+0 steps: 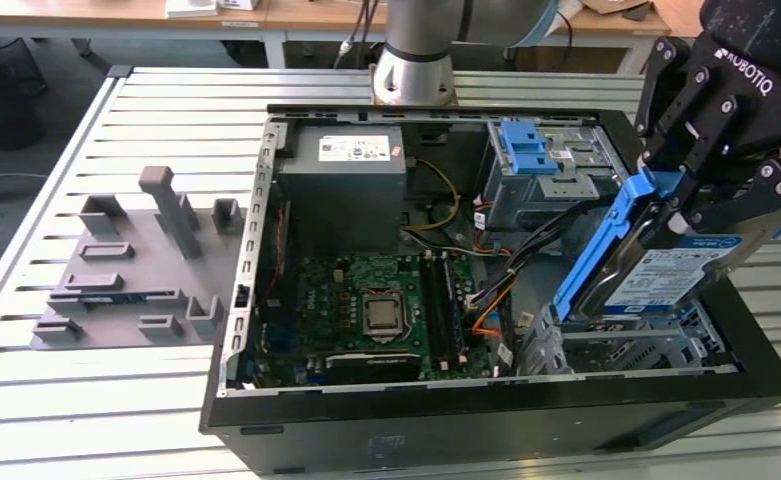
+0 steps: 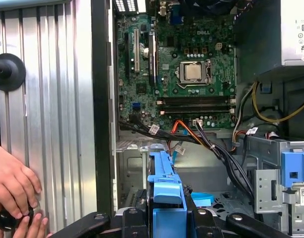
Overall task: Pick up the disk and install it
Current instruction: 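Insert the disk into the insertion slot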
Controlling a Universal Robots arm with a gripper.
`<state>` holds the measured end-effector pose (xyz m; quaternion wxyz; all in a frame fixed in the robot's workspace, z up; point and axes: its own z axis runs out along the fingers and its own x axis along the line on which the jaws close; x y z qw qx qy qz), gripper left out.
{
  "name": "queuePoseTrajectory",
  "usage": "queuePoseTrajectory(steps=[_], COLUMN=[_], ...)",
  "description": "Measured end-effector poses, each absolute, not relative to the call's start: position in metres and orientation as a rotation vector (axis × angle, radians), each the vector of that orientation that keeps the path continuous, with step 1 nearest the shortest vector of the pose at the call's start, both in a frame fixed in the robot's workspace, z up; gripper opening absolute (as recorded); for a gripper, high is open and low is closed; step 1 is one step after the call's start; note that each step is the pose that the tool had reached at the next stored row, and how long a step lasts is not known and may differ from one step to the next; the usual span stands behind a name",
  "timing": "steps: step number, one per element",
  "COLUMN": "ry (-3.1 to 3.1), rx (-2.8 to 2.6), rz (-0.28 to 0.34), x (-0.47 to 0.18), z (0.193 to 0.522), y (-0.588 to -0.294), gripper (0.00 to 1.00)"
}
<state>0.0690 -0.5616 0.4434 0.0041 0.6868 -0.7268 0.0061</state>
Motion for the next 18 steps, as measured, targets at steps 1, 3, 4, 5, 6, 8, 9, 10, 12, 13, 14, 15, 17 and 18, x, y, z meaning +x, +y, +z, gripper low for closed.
queuePoseTrajectory(steps=[1, 3, 4, 5, 6, 8, 9, 10, 12, 13, 14, 15, 17, 18], ry=[-2.278, -2.279, -2.279, -2.281, -2.284, -2.29, -2.291, -2.291, -2.291, -2.291, -2.291, -2.292, -2.292, -2.292], rx=[2.151, 2.151, 2.15, 2.148, 2.145, 2.139, 2.138, 2.137, 2.137, 2.137, 2.137, 2.137, 2.137, 2.137], rz=[0.019, 0.019, 0.019, 0.019, 0.019, 0.019, 0.019, 0.019, 0.019, 0.019, 0.019, 0.019, 0.019, 0.019], x=[0.0689, 0.069, 0.069, 0.069, 0.069, 0.069, 0.069, 0.069, 0.069, 0.069, 0.069, 0.069, 0.069, 0.069], z=[0.4431, 0.4421, 0.4417, 0.4411, 0.4406, 0.4396, 0.439, 0.4384, 0.4372, 0.4366, 0.4359, 0.4353, 0.4339, 0.4331], y=[-0.5619, -0.5621, -0.5621, -0.5621, -0.5621, -0.5623, -0.5624, -0.5624, -0.5625, -0.5625, -0.5626, -0.5626, -0.5627, -0.5627], gripper=[0.36, 0.36, 0.36, 0.36, 0.36, 0.36, 0.36, 0.36, 0.36, 0.36, 0.36, 0.36, 0.36, 0.36])
